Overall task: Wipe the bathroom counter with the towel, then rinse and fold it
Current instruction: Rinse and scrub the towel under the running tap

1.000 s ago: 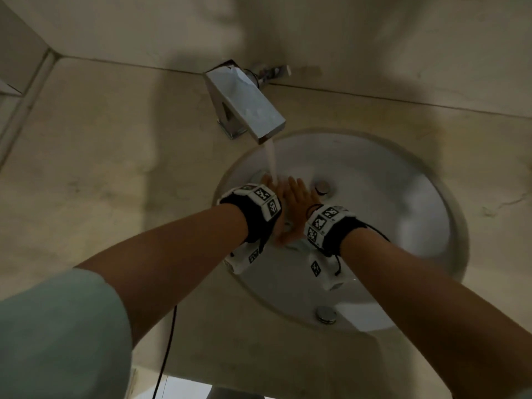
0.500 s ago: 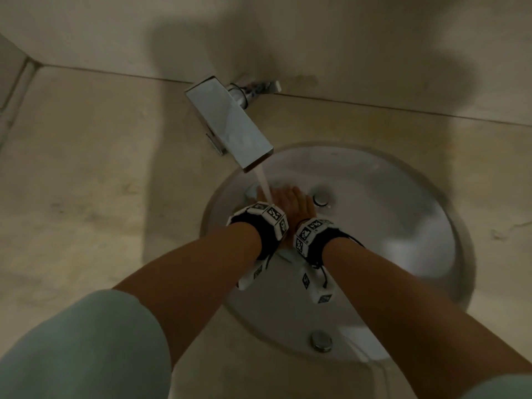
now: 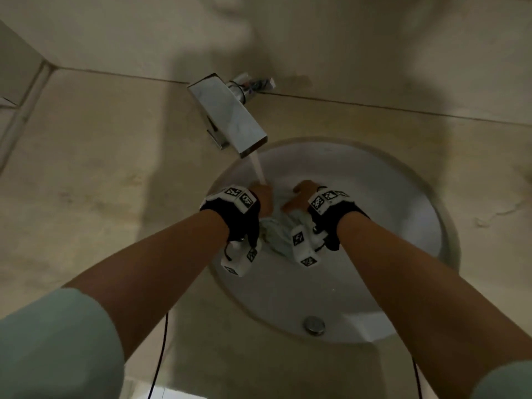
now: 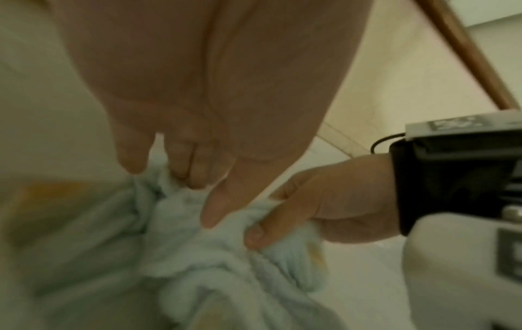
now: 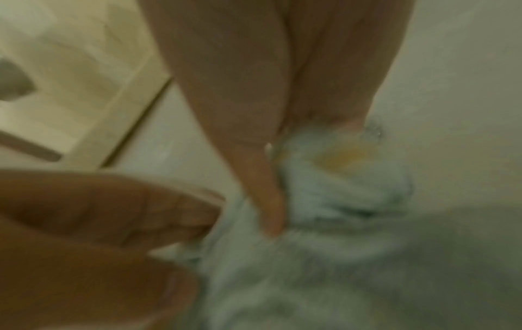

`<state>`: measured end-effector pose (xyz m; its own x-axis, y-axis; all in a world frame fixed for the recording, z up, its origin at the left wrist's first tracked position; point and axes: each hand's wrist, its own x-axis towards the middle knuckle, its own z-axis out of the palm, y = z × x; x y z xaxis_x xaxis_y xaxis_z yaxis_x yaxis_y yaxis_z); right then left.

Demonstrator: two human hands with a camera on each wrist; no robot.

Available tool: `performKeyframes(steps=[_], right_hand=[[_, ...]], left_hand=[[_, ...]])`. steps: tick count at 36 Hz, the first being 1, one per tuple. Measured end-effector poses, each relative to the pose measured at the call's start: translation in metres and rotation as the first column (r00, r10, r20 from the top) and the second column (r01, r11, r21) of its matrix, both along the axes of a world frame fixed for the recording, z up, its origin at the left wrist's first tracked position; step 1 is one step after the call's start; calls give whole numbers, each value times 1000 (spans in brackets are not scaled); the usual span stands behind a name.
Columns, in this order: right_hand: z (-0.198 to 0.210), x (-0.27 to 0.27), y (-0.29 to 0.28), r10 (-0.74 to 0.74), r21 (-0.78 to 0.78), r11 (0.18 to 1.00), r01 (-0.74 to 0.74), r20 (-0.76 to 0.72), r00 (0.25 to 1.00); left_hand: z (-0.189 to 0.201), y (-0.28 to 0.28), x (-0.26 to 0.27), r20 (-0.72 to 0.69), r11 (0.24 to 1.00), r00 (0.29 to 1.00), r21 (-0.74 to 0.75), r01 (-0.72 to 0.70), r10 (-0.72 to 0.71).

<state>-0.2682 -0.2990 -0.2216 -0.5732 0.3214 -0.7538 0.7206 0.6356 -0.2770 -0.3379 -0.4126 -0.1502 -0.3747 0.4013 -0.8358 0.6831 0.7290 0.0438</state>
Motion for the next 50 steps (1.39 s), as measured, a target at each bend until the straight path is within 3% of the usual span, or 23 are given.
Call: performKeyframes(steps=[2,5,10,12,16,20,23,27,29,31,33,36,38,40,44,47,50], right_hand=[[15,0,-4,-7,-56,998,4,-64,998],[35,2,-10,-150,-229,969,97,-231,961],[87,20,-10,-527,-629,747,216,-362,769],[99,28,-5,-552,-669,719,189,-383,741],[121,42,1,-620,-729,663,171,-407,671],[134,50,2,-736,-815,551,180,-373,565],[145,50,-1,-757,-848,510,145,-363,543],[160,43,-8,-718,-819,566,99,-430,547],[165,40,-11,-705,-802,591,84,-464,536],[166,38,-15,-714,-801,593,78,-479,510],[167,36,-17,-683,-750,657,77,-549,482],[163,33,-16,-359,-379,923,67,-788,501],[156,32,-12,-155,-149,987,56,-815,558],[148,33,-11,-130,-95,991,89,-784,607],[142,34,-16,-252,-221,967,126,-778,576],[139,30,-13,-474,-441,873,211,-658,585],[128,27,-11,-568,-541,788,293,-456,685]], left_hand=[[-7,-7,0,-46,992,995,102,-80,85],[-6,-12,-4,16,969,986,184,-165,165],[7,-23,-4,145,905,968,349,-243,204],[17,-29,-1,199,900,970,383,-208,140],[29,-39,-3,339,849,929,437,-296,149],[37,-46,0,393,741,894,531,-411,215],[41,-48,-1,435,656,886,623,-426,162],[53,-46,1,513,671,857,621,-406,44],[54,-46,0,434,680,898,640,-358,65],[52,-49,-4,301,617,942,716,-328,150],[51,-54,-4,252,538,937,769,-345,241],[53,-62,-4,254,459,910,799,-389,329],[54,-67,-5,270,406,891,815,-413,365],[51,-70,-7,276,365,882,832,-418,382],[53,-69,-5,242,295,891,882,-367,385],[50,-66,-3,177,294,896,904,-312,407],[43,-64,-7,54,361,914,908,-213,402]])
